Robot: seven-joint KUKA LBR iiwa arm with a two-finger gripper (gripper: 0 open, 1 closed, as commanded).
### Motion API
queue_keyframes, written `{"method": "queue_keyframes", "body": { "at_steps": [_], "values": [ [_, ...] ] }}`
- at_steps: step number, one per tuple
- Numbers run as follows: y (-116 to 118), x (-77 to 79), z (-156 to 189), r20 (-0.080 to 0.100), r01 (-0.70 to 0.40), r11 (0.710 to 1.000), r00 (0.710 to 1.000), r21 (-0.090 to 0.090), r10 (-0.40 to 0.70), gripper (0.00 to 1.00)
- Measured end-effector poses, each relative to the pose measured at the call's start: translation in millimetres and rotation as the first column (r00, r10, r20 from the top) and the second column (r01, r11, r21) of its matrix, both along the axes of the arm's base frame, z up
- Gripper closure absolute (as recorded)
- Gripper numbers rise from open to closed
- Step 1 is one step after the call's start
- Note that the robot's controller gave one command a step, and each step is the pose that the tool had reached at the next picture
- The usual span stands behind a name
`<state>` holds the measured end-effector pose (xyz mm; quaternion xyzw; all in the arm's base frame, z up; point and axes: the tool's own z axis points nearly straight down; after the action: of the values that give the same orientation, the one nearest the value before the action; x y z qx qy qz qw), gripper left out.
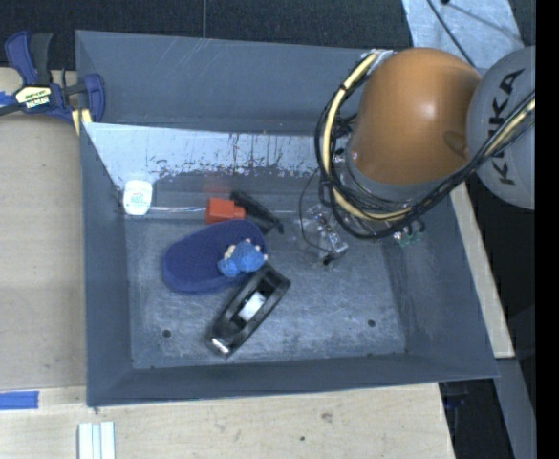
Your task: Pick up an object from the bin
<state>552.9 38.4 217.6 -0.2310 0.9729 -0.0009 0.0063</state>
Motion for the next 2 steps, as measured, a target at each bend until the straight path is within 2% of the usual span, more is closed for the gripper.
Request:
{"method": "queue_keyframes", "body": {
  "at_steps": [1, 2],
  "values": [
    [-0.2, -1.6, -5.0, -0.009, 0.000, 1.000, 1.000, 0.000, 0.000, 0.00],
    [2.5, 22.0, -101.1, -0.016, -0.058, 0.998, 0.998, 0.000, 0.058, 0.00]
  ]
}}
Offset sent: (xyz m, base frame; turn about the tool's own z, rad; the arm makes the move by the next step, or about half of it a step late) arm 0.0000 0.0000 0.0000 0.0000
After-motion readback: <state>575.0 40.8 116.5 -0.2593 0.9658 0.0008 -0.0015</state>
